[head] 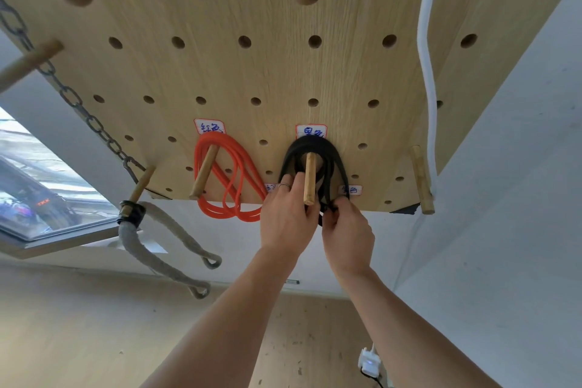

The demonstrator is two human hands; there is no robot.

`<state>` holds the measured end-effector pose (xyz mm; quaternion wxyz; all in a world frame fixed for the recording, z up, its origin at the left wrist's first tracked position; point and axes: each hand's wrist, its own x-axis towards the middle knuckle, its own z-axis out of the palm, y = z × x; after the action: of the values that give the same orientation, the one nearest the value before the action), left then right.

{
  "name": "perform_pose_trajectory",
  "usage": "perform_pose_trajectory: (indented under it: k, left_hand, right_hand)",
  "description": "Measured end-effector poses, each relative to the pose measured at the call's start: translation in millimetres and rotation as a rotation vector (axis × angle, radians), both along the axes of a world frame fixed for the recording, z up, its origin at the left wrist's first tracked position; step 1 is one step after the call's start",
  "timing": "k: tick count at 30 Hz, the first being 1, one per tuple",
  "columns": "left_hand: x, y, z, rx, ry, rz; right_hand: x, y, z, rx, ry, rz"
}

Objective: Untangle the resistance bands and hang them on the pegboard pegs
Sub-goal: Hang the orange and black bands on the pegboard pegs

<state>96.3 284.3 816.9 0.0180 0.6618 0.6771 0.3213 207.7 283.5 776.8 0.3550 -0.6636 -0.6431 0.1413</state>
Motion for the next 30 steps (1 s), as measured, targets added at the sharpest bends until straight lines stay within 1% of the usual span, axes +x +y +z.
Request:
perform_pose_trajectory:
  k: [2, 6, 13, 18, 22, 25, 28, 30]
  left_hand:
    - [0.6, -1.4, -0.4, 0.002, 0.007, -0.01]
    - [-0.6, -3.2, 0.7, 0.02, 0.011, -0.01]
    - [-2.3, -0.2, 3.9, 0.108, 0.078, 0.012]
    - [-2.2, 0.6, 3.5, 0.124, 0.074, 0.02]
    - [-0.9, 5.7, 0.2, 0.114, 0.075, 0.001]
    - [2.3, 8.5, -5.1, 0.056, 0.099, 0.011]
    - [5.8, 10.7, -5.3, -0.005, 0.093, 0.02]
    - [8.8, 13.2, 0.1, -0.041, 0.091, 0.051]
  right_hand:
    - [-2.3, -2.2, -2.5, 0.004, 0.019, 0.079]
    - [-6.8, 0.5, -6.3, -0.028, 0.147, 0.202]
    - [-8.0, 5.1, -12.6, 0.023, 0.108, 0.298]
    - [-10.9, -3.5, -11.7, -0.05, -0.021, 0.241]
    - [-13.1, -7.2, -10.2, -0.099, 0.029, 0.161]
    - [-9.1, -5.0, -7.6, -0.097, 0.024, 0.172]
    - [-6.9, -3.2, -4.5, -0.098, 0.043, 0.13]
    - [-6.9, -2.6, -5.6, -0.102, 0.017, 0.128]
